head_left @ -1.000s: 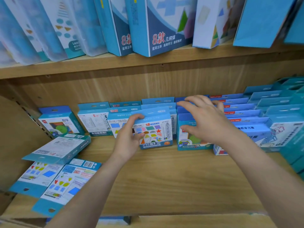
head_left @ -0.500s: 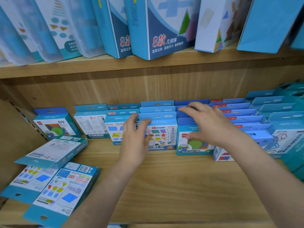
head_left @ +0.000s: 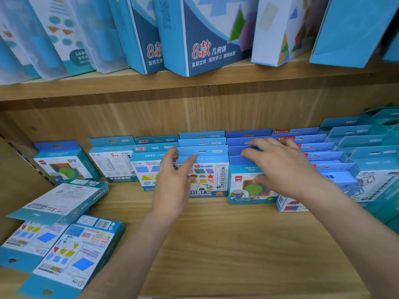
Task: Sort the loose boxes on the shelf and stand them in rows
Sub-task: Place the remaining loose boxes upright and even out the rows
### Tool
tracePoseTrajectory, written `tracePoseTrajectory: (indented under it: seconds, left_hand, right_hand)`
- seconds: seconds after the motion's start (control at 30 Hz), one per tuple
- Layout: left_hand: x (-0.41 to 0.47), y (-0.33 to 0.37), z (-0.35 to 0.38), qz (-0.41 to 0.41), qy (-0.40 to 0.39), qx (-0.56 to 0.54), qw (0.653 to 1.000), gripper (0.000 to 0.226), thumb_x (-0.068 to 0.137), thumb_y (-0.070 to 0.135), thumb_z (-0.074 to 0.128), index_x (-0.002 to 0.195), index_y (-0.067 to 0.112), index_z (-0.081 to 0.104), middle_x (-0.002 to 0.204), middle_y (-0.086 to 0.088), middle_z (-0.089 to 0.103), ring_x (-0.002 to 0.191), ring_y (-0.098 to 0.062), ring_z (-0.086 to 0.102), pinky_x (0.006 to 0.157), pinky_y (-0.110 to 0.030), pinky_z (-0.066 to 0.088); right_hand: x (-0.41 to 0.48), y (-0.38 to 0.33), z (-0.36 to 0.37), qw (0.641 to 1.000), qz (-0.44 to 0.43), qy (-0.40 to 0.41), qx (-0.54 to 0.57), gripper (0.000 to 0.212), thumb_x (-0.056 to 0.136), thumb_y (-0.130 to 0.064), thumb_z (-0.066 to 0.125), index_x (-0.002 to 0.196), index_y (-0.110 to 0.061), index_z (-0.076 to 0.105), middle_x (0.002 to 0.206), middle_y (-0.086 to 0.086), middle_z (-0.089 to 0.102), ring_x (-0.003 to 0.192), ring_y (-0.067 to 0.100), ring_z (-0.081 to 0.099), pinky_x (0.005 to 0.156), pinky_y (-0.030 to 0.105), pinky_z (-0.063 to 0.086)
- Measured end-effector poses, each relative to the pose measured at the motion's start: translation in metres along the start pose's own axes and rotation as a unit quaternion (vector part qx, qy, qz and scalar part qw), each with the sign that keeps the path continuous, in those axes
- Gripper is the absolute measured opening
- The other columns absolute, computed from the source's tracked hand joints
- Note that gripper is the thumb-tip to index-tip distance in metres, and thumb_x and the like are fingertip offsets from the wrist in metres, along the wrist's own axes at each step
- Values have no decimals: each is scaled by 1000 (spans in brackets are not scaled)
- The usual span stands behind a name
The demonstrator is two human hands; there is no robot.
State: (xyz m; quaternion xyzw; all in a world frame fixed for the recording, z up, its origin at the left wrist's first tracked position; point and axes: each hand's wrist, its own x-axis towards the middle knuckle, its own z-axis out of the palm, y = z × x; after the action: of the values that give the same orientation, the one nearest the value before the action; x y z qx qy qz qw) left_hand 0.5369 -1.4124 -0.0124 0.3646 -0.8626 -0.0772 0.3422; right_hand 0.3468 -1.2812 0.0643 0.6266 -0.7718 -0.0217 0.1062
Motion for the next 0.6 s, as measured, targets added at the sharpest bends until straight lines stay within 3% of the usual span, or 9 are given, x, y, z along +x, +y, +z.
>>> tracePoseTrajectory:
  seconds: [0.13, 0.27, 0.4, 0.47, 0.6]
  left_hand:
    - [1, 6, -5, -7, 6, 68, 998, 55, 68, 6, 81, 118, 22, 63, 135, -21, 43, 116, -38, 48, 76, -45, 53]
    - [-2, 10, -7, -7, 40, 181, 983, 57, 67, 25, 83, 118, 30, 60, 112, -16, 52, 96, -33, 49, 72, -42, 49]
    - [-8, 16, -4, -95, -57, 89, 990, 58, 88, 30, 64, 139, 39, 38, 117, -9, 43, 87, -26, 58, 71, -35, 48]
    - [-13, 17, -1, -118, -61, 37, 990, 59, 91, 30, 58, 142, 43, 31, 119, -7, 44, 83, -23, 61, 74, -34, 49]
    - [-14, 16, -1, -128, -63, 0, 990, 59, 93, 30, 54, 143, 45, 27, 102, -5, 50, 77, -23, 61, 73, -36, 50]
  right_hand:
    - [-4, -3, 0, 999, 21, 14, -20, 60, 80, -46, 65, 132, -27, 42, 149, -3, 28, 138, 17, 24, 104, 41, 25]
    - [-13, -16, 11, 995, 6, 97, 2, 83, 59, -34, 85, 132, -29, 46, 146, 7, 37, 132, 25, 31, 95, 51, 34]
    - [-15, -40, 34, 991, -58, 121, -15, 78, 57, -13, 83, 126, -31, 51, 143, 9, 42, 133, 26, 33, 97, 54, 27]
    - [-13, -44, 40, 988, -71, 135, -32, 65, 59, -9, 80, 118, -25, 59, 140, 10, 47, 133, 27, 32, 98, 57, 24]
    - [-13, -38, 45, 984, -92, 147, -47, 42, 57, -7, 78, 96, -16, 69, 135, 11, 53, 131, 29, 33, 97, 60, 23]
